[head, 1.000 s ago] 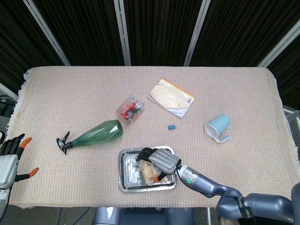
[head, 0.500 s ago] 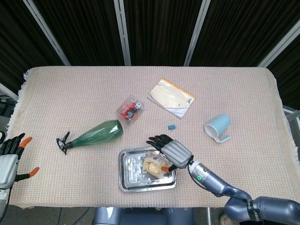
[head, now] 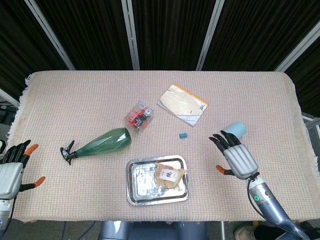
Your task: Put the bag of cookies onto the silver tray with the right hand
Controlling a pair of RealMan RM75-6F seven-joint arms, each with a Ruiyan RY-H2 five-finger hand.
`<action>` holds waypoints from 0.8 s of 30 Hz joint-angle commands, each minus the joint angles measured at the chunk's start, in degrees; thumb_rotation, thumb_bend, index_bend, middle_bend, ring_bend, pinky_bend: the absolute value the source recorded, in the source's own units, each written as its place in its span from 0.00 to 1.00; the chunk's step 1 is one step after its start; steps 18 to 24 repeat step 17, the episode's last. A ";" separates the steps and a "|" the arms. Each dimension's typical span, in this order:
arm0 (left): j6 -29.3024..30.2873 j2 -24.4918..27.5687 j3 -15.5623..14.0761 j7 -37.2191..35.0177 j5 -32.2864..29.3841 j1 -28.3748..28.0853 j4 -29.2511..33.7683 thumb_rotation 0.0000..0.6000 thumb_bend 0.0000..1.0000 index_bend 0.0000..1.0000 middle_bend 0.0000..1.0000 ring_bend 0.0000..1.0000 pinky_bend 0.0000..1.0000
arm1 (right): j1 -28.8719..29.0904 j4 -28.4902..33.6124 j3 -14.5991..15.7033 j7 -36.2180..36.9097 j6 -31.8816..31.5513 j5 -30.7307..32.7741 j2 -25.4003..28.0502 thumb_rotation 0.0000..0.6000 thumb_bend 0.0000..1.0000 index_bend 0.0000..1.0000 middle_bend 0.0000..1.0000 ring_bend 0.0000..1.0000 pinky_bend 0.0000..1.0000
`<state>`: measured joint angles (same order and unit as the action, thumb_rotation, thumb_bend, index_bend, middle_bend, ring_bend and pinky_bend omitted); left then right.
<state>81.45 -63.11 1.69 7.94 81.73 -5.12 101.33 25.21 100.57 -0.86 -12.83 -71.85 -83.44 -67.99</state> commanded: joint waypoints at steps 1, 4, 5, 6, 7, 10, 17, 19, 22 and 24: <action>0.64 -0.37 0.35 1.40 -0.15 -0.02 0.14 0.95 0.15 0.12 0.00 0.00 0.00 | -4.95 -2.82 1.31 -1.65 -6.12 -0.52 -0.12 1.00 0.19 0.18 0.16 0.08 0.13; 1.12 -0.62 0.40 1.59 -0.18 0.17 0.39 0.95 0.15 0.12 0.00 0.00 0.00 | -7.41 -4.58 1.75 -1.78 -8.74 0.00 -0.92 1.00 0.19 0.17 0.16 0.07 0.13; 1.24 -0.59 0.37 1.59 -0.13 0.24 0.41 0.95 0.16 0.12 0.00 0.00 0.00 | -8.11 -5.00 1.93 -1.74 -9.47 0.07 -1.07 1.00 0.19 0.16 0.15 0.06 0.13; 1.53 -0.50 0.31 1.52 -0.03 0.41 0.44 0.95 0.15 0.12 0.00 0.00 0.00 | -9.23 -5.55 2.18 -1.54 -10.77 0.00 -1.28 1.00 0.19 0.15 0.14 0.05 0.13; 1.68 -0.48 0.27 1.38 0.06 0.51 0.47 0.94 0.15 0.12 0.00 0.00 0.00 | -10.03 -5.87 2.33 -1.30 -11.78 -0.13 -1.42 1.00 0.19 0.14 0.13 0.04 0.13; 2.35 -0.43 0.24 0.89 0.34 0.84 0.45 0.95 0.15 0.12 0.00 0.00 0.00 | -12.40 -6.92 2.70 -0.24 -14.95 -0.72 -1.89 1.00 0.19 0.12 0.10 0.01 0.13; 3.51 -0.68 -0.34 -0.24 1.80 1.51 0.36 0.95 0.15 0.12 0.00 0.00 0.00 | -17.17 -9.89 3.36 2.64 -20.34 -1.70 -3.94 1.00 0.19 0.09 0.04 0.00 0.04; 3.51 -0.68 -0.34 -0.24 1.80 1.51 0.36 0.95 0.15 0.12 0.00 0.00 0.00 | -17.17 -9.89 3.36 2.64 -20.34 -1.70 -3.94 1.00 0.19 0.09 0.04 0.00 0.04; 3.51 -0.68 -0.34 -0.24 1.80 1.51 0.36 0.95 0.15 0.12 0.00 0.00 0.00 | -17.17 -9.89 3.36 2.64 -20.34 -1.70 -3.94 1.00 0.19 0.09 0.04 0.00 0.04; 3.51 -0.68 -0.34 -0.24 1.80 1.51 0.36 0.95 0.15 0.12 0.00 0.00 0.00 | -17.17 -9.89 3.36 2.64 -20.34 -1.70 -3.94 1.00 0.19 0.09 0.04 0.00 0.04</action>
